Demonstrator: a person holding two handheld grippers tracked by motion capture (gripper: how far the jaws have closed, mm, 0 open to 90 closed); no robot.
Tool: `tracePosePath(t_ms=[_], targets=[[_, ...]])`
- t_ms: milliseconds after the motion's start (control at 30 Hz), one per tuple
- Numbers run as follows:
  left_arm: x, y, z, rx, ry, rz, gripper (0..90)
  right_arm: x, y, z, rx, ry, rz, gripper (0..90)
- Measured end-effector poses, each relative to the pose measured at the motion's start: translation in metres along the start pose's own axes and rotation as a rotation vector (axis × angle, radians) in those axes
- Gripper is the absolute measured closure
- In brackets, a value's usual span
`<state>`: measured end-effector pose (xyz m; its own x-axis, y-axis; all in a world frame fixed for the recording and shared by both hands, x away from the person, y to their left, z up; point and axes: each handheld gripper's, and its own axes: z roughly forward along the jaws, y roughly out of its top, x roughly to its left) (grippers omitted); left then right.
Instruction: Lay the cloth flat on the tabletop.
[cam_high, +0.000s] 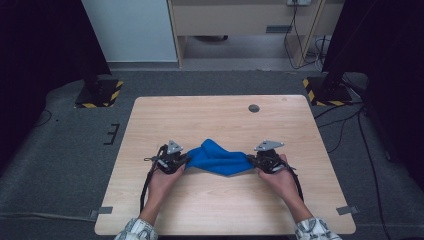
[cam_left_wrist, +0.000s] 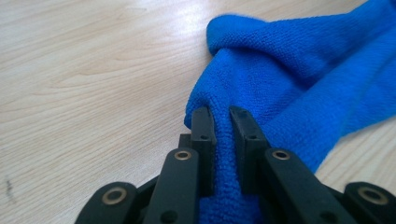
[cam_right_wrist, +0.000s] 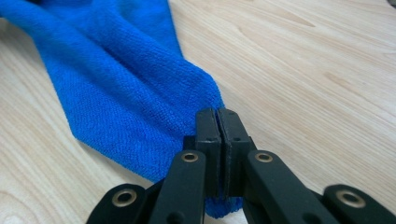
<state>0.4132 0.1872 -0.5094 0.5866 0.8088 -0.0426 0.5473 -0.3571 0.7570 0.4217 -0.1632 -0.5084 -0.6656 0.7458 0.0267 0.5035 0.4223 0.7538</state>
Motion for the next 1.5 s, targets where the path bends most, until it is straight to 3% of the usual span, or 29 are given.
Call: tracePosePath(t_ms=[233,367,500,567,633,733,867,1033,1200,1300,1467,1500], targets=[[-0.010,-0.007,-0.011,0.023,-0.030,0.017,80.1,-0.003,0.003,-0.001,-0.018,-0.049,-0.004,88.2],[-0.016,-0.011,-0.007,0.051,-0.022,0.035,78.2,-0.003,0.004,-0.001,-0.023,-0.064,-0.003,88.1],[-0.016,-0.012,-0.005,0.053,-0.010,0.036,67.9,-0.001,0.002,-0.002,0.004,-0.049,-0.022,87.7],[-0.015,-0.010,-0.007,0.032,-0.006,0.023,57.8,0.001,0.000,-0.004,0.009,-0.043,-0.026,87.1],[-0.014,-0.008,-0.011,0.007,-0.006,0.015,54.4,0.002,-0.003,-0.006,0.024,-0.019,-0.031,85.6],[-0.012,-0.003,-0.012,-0.019,-0.004,0.005,49.1,0.003,-0.004,-0.011,0.011,-0.010,-0.036,76.3],[-0.007,0.002,-0.005,-0.030,0.004,-0.002,46.0,-0.002,0.001,-0.023,-0.048,-0.032,0.008,53.0],[-0.005,0.007,0.006,-0.021,0.010,0.000,45.4,-0.014,0.006,-0.024,-0.090,-0.082,0.053,43.5],[-0.004,0.005,0.018,0.011,0.010,-0.001,46.4,-0.025,0.007,-0.012,-0.084,-0.134,0.072,51.5],[-0.006,0.003,0.025,0.035,0.005,0.008,47.4,-0.027,0.003,-0.005,-0.051,-0.136,0.086,51.6],[-0.009,0.001,0.031,0.054,-0.008,0.016,50.1,-0.023,-0.002,-0.002,-0.023,-0.082,0.117,48.3],[-0.009,0.000,0.032,0.053,-0.009,0.017,50.7,-0.022,-0.003,-0.002,-0.015,-0.073,0.102,47.1]])
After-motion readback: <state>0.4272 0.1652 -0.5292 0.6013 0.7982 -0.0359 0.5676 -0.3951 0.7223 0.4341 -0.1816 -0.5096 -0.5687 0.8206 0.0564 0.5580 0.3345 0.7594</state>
